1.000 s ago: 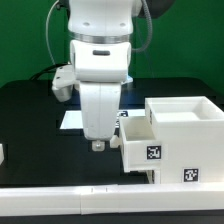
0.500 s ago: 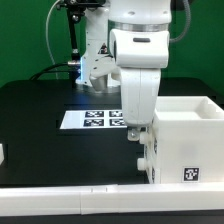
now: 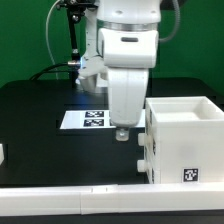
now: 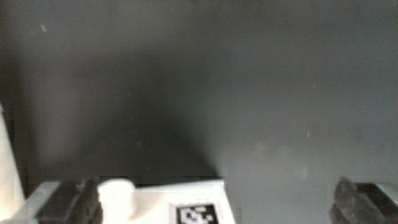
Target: Assemble drawer
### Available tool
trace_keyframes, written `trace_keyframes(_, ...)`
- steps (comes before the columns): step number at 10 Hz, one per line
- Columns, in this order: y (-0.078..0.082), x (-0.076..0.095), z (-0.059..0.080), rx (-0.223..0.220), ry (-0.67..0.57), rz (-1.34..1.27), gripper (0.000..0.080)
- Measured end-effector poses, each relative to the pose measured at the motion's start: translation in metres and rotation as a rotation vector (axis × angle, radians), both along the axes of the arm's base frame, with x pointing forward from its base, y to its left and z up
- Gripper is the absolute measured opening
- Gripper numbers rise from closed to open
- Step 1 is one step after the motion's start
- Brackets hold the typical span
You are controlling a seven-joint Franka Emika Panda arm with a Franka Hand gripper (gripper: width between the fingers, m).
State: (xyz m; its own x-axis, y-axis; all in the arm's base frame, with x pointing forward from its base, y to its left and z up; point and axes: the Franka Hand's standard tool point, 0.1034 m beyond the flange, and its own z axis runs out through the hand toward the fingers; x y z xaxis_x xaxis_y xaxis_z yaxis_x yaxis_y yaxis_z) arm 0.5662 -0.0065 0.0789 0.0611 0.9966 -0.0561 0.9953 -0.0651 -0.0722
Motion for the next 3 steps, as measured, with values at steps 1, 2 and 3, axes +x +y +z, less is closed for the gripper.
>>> trace_keyframes(1, -0.0066, -0.0010, 0.0034, -0.004, 0.007, -0.010, 0.0649)
trace_keyframes(2, -0.0114, 0.0002, 0.0072, -0.008, 0.001, -0.015, 0.0649)
trace_keyframes(3, -0.0114, 0.0001, 0.0069, -0.008, 0.002, -0.015, 0.0649)
